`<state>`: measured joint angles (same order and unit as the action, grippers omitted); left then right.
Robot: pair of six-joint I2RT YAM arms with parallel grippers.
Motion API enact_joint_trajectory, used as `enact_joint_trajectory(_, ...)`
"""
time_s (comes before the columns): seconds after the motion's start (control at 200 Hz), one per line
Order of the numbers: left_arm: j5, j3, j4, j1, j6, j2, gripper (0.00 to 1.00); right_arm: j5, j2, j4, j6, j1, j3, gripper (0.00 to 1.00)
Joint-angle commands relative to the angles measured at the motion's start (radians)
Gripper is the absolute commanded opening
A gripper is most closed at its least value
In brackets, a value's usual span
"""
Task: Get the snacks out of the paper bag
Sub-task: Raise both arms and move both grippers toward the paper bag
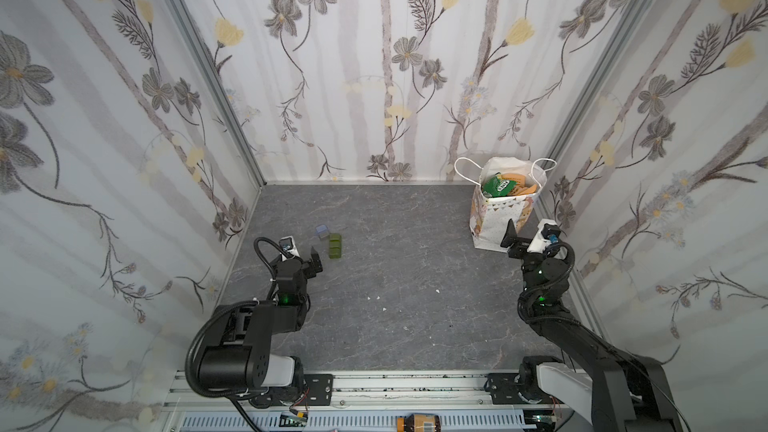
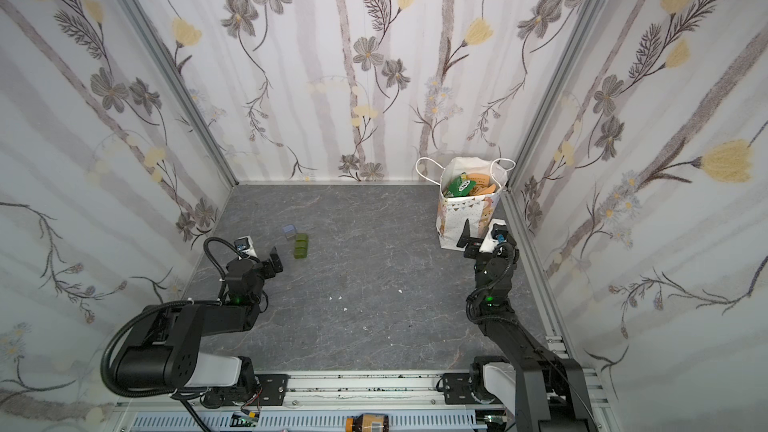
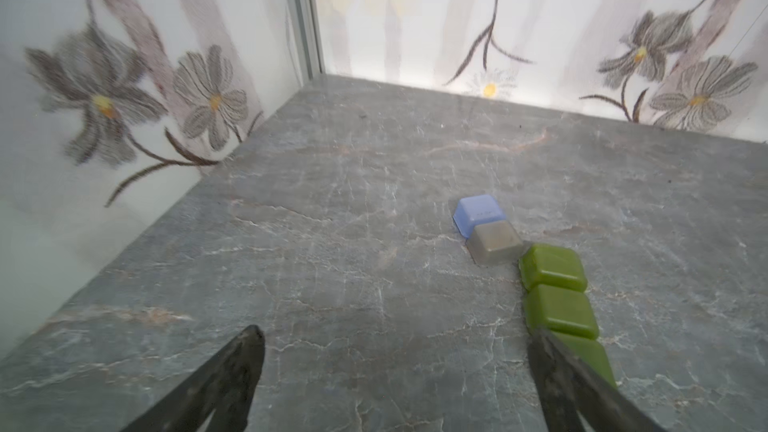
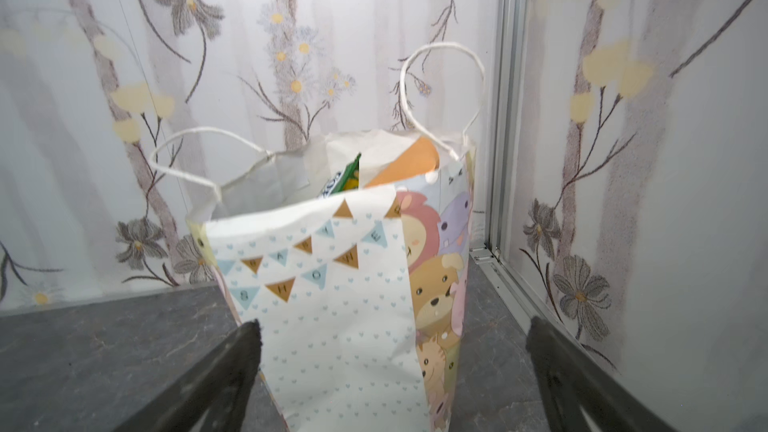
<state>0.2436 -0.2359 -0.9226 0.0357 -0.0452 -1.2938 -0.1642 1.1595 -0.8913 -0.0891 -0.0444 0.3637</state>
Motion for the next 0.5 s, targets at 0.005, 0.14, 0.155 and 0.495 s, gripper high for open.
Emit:
enact_joint_trajectory(0.005, 0.069, -0.069, 0.215, 0.005, -0.082, 0.22, 1.0, -0.025, -0.102, 0.403, -0.17, 0.001, 0.124, 1.0)
enact_joint_trajectory(0.14, 0.005, -0.188, 0.474, 0.005, -0.153, 0.408, 1.0, -0.014, -0.126, 0.689, -0.296, 0.015, 0.317, 1.0)
enact_joint_trajectory(0.155, -0.001, -0.204, 0.502, 0.006, -0.163, 0.424, 1.0, -0.012, -0.12, 0.721, -0.304, 0.02, 0.345, 1.0)
enact_joint_trajectory(0.495, -0.186, -0.712, 1.075, 0.18, -0.522, 0.339, 1.0, 0.29, 0.231, 1.043, -0.346, 0.216, 0.825, 0.99)
